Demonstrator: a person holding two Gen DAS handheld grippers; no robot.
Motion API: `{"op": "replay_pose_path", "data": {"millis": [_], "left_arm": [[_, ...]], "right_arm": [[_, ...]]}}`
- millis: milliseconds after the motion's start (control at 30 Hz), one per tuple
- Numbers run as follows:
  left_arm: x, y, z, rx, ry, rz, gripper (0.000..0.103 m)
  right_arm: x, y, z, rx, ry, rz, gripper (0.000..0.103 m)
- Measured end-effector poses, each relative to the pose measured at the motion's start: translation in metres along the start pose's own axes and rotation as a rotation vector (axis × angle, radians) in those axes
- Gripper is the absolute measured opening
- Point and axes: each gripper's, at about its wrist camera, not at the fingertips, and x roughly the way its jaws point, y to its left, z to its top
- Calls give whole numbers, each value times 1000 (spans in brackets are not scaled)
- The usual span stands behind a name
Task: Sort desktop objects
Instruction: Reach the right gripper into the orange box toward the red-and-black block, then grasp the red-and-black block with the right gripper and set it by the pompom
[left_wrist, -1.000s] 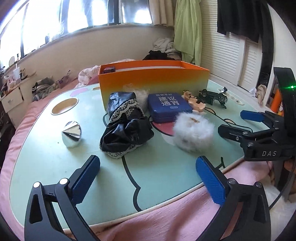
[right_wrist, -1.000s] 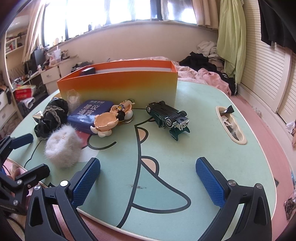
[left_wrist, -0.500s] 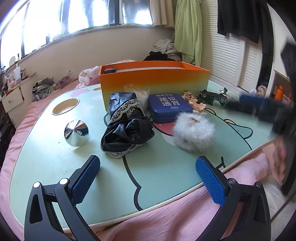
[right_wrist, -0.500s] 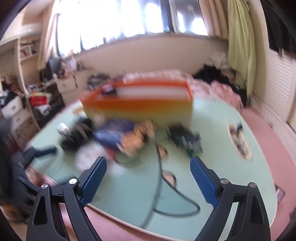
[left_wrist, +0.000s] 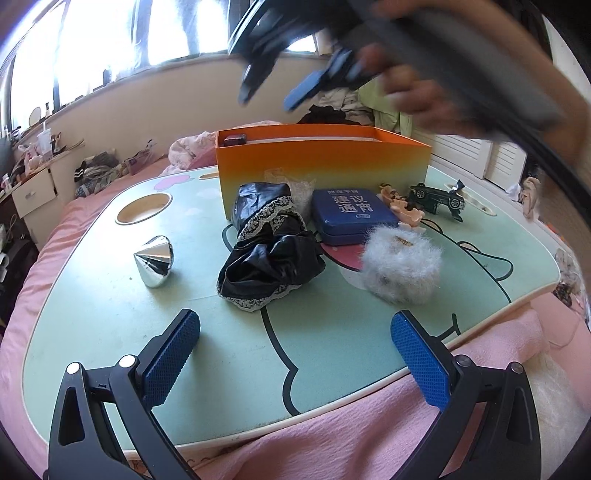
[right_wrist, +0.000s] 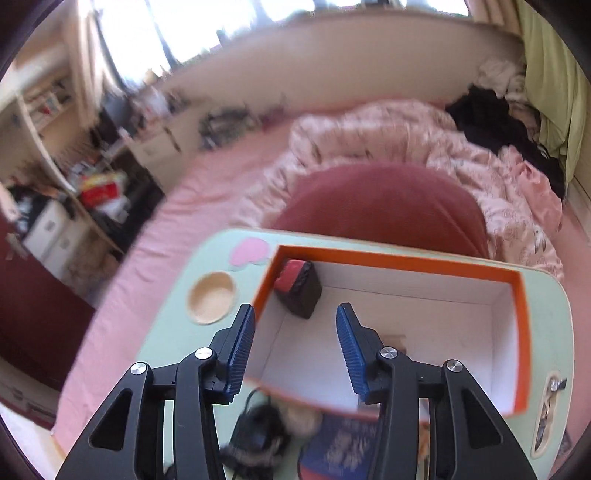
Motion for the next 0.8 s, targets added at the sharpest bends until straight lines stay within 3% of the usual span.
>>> {"op": "replay_pose_path", "data": {"millis": [133, 267, 433, 533, 567, 600, 700, 800], "left_arm": [[-1, 1, -2, 0, -8, -5, 103], [-1, 1, -2, 2, -13, -7, 103], [-1, 1, -2, 2, -18, -11, 103], [-2, 2, -3, 1, -22, -16, 103], [-2, 2, -3, 0, -23, -18, 103], [-2, 2, -4, -2, -21, -18, 103], [-3, 2, -4, -1, -26, -20, 103], [-3, 2, -4, -3, -26, -21, 103]], "right_arm": [[29, -16, 18, 153, 72, 94, 37], [47, -12, 31, 204, 132, 83, 37], [62, 1, 41, 171, 154, -45, 37], [82, 5, 36, 94, 198, -202, 37], [90, 3, 32, 85, 218, -217, 36], [92, -2, 31, 106, 202, -176, 27], [88, -12, 29, 107, 193, -116, 27], [50, -27, 30, 124, 102, -10, 27]]}}
